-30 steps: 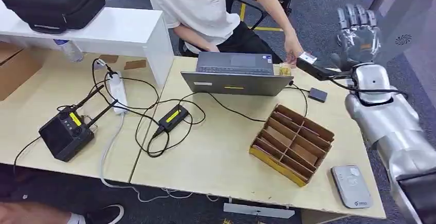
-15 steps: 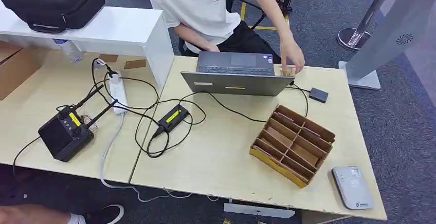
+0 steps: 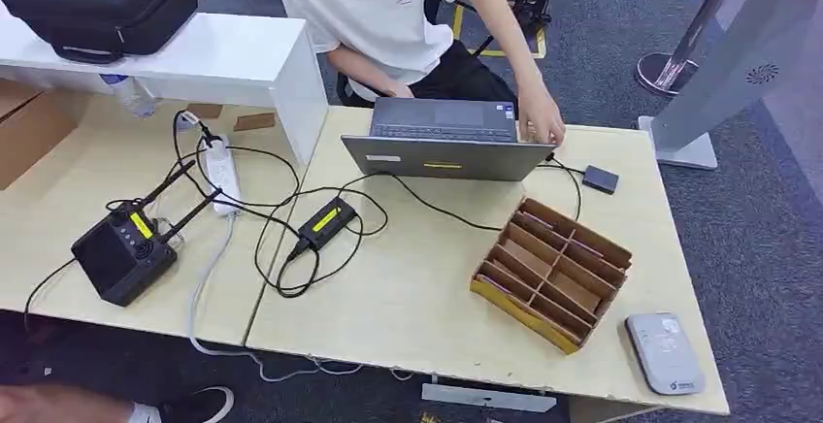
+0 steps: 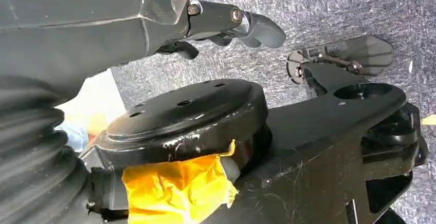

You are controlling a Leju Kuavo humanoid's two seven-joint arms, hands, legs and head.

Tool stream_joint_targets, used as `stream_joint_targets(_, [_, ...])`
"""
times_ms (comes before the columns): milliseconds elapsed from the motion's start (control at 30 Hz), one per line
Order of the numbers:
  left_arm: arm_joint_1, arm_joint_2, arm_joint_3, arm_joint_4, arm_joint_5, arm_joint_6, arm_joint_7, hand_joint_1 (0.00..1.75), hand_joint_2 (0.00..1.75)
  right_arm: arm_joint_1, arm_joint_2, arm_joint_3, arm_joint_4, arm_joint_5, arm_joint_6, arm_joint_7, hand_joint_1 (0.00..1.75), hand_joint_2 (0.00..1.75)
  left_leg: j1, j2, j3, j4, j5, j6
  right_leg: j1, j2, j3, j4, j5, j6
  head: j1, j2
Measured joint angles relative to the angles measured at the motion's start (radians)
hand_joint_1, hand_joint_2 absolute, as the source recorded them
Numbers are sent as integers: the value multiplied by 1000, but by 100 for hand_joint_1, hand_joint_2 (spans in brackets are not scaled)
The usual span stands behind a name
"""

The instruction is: Pass the card to the sensor for recognition and then transmit it.

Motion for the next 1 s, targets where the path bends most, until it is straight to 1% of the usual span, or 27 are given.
stream_joint_targets(67, [0, 0, 0, 0, -9, -2, 0, 0, 175, 47, -9, -29, 6, -44, 150, -14, 0, 0, 0, 0, 0, 0, 0, 0, 0, 0, 0, 0, 0, 0, 0, 0])
stream_joint_targets(100, [-1, 0, 0, 0, -15, -3, 0, 0, 175, 77, -15, -46, 8, -72, 209, -25, 0, 0, -1, 0, 0, 0, 0, 0, 0, 0, 0, 0, 0, 0, -1, 0])
stream_joint_targets(200, [-3, 2, 0, 0, -28, -19, 1, 0, 175, 157, -32, -98, 23, -148, 439, -36, 0, 0, -1, 0, 0, 0, -1, 0, -1, 0, 0, 0, 0, 0, 0, 0])
stream_joint_targets(300, [-4, 5, 0, 0, -41, -24, 3, 0, 175, 230, -47, -149, 51, -201, 566, -51, 0, 0, -1, 1, 0, 0, -1, 0, 0, 1, 0, 0, -1, 0, -1, 0])
stream_joint_targets(433, [-4, 6, 0, 0, -56, -32, 5, 0, 175, 321, -63, -206, 92, -245, 650, -80, 0, 0, -1, 1, 1, -1, -1, 0, 0, 1, 0, 0, -1, 0, 0, 0])
stream_joint_targets(600, [-4, 6, 0, 0, -68, -33, 5, 0, 175, 398, -74, -248, 124, -264, 722, -110, 0, 0, -1, 3, 2, -1, -1, 0, 0, 3, 0, 0, -1, 0, -1, 0])
stream_joint_targets(733, [-5, 7, 0, 0, -71, -33, 5, 0, 175, 433, -79, -262, 140, -264, 742, -122, 0, 0, -1, 4, 2, -1, -1, 0, -1, 3, 0, 0, -1, 0, -1, 0])
stream_joint_targets(833, [-5, 7, 0, 0, -76, -33, 5, 0, 175, 463, -81, -271, 150, -268, 768, -149, 0, 0, -1, 3, 3, -1, -1, 0, -1, 4, 1, 0, -1, 0, 0, 0])
stream_joint_targets(900, [-5, 7, 0, 0, -80, -33, 5, 0, 175, 486, -77, -272, 159, -272, 770, -164, 0, 0, -1, 3, 3, -1, -1, 0, -1, 3, 1, 0, -1, 0, 0, 0])
stream_joint_targets(1000, [-6, 8, 0, 0, -84, -34, 5, 0, 175, 508, -71, -273, 170, -280, 768, -171, 0, 0, -1, 4, 3, -1, -1, 1, -1, 4, 1, 0, -1, 0, 0, 0])
